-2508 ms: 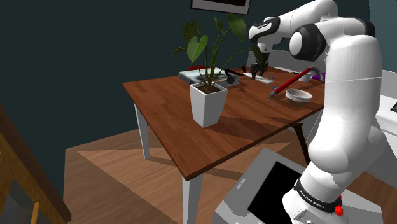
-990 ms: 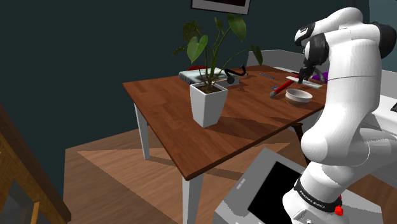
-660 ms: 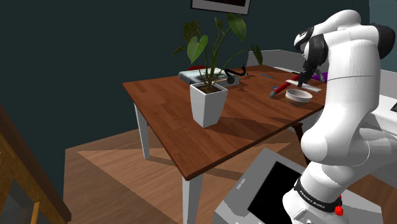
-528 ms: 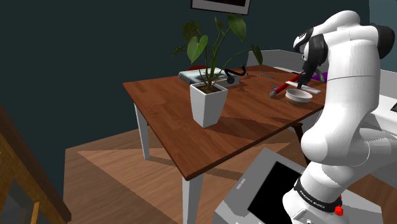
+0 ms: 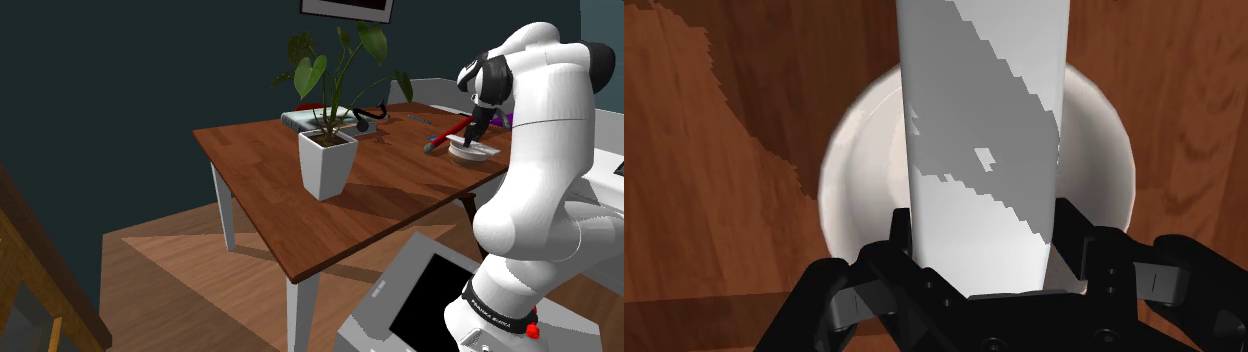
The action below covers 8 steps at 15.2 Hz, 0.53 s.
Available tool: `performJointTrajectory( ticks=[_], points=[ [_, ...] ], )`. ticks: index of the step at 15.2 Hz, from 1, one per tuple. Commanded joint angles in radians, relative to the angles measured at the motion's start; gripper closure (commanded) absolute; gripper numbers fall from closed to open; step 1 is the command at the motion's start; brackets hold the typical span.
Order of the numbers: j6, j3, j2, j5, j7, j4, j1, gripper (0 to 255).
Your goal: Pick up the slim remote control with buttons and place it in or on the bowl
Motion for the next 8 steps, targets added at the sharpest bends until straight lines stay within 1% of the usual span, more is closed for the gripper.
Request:
performJointTrajectory(
  ticks=[1, 5, 6, 8],
  points=[
    [0.003, 0.0, 0.0, 0.0, -0.001, -0.002, 0.0, 255],
    [0.003, 0.0, 0.0, 0.0, -0.001, -0.002, 0.0, 255],
    [0.003, 0.0, 0.0, 0.0, -0.001, -0.002, 0.0, 0],
    [0.003, 0.0, 0.0, 0.0, -0.001, -0.002, 0.0, 0]
  ],
)
